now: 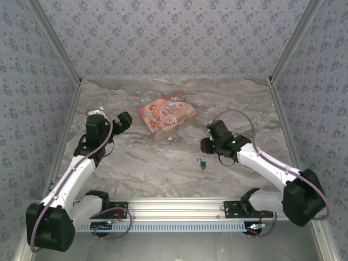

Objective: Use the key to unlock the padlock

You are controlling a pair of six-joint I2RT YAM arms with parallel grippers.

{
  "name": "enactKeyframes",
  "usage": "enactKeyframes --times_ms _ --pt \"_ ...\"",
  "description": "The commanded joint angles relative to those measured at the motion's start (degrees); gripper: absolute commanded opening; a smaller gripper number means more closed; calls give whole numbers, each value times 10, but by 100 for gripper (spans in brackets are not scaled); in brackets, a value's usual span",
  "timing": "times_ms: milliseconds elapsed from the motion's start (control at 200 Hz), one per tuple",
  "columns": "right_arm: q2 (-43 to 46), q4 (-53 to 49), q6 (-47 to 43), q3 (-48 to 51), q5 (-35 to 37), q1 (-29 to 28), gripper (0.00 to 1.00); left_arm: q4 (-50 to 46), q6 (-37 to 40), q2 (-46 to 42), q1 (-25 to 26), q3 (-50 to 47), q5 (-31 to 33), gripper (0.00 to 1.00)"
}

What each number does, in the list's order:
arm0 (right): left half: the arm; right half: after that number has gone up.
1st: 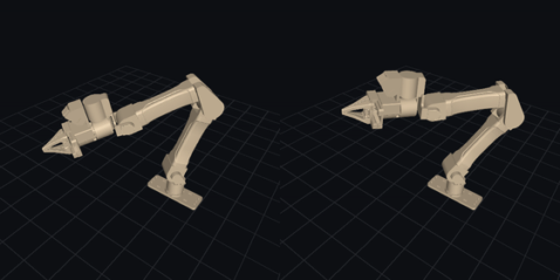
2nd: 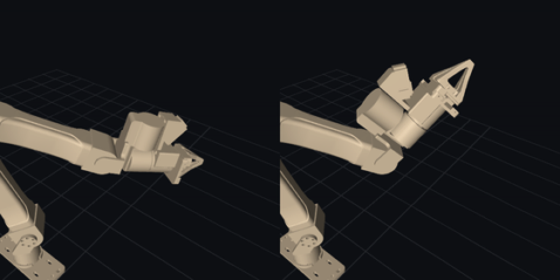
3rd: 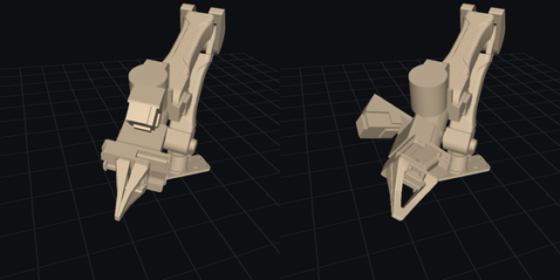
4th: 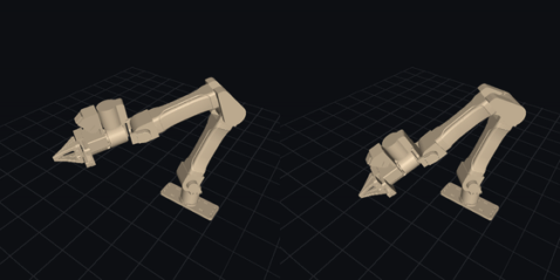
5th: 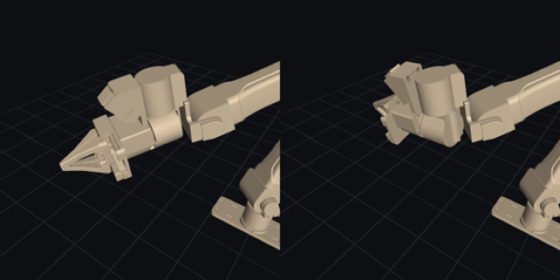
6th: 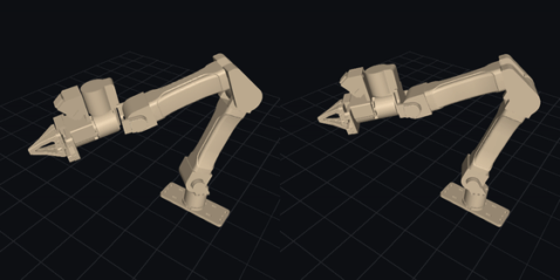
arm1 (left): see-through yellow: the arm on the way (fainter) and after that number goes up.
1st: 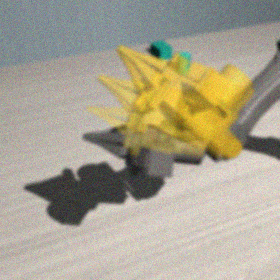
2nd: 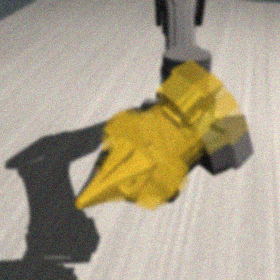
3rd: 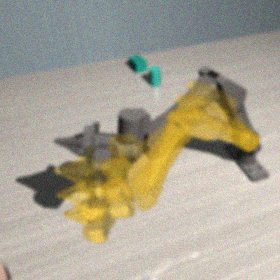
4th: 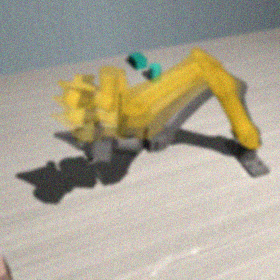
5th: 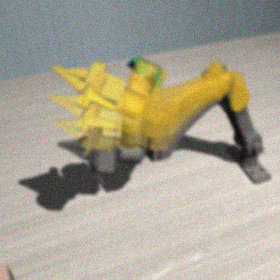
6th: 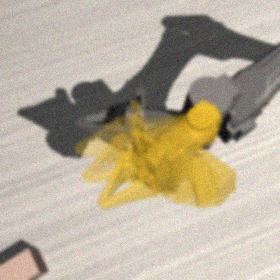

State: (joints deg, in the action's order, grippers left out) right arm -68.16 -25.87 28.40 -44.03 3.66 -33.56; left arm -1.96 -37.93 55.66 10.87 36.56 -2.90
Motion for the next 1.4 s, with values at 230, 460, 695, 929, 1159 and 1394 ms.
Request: enactKeyframes --times_ms 230,460,695,929,1159,1394 --pt "210 31 -62 42 76 43 52 1 10 4 -4 9 10 99" --pt "343 31 -60 103 98 84 74 0 13 4 -5 10 12 99" --pt "422 59 -62 162 108 117 100 -5 29 4 -6 20 22 99" --pt "419 119 -122 195 132 136 100 0 151 0 -13 59 90 99" --pt "398 242 -226 244 172 170 100 119 261 -12 -12 22 188 99" --pt "272 343 -233 251 111 263 100 146 305 5 -14 1 215 99"
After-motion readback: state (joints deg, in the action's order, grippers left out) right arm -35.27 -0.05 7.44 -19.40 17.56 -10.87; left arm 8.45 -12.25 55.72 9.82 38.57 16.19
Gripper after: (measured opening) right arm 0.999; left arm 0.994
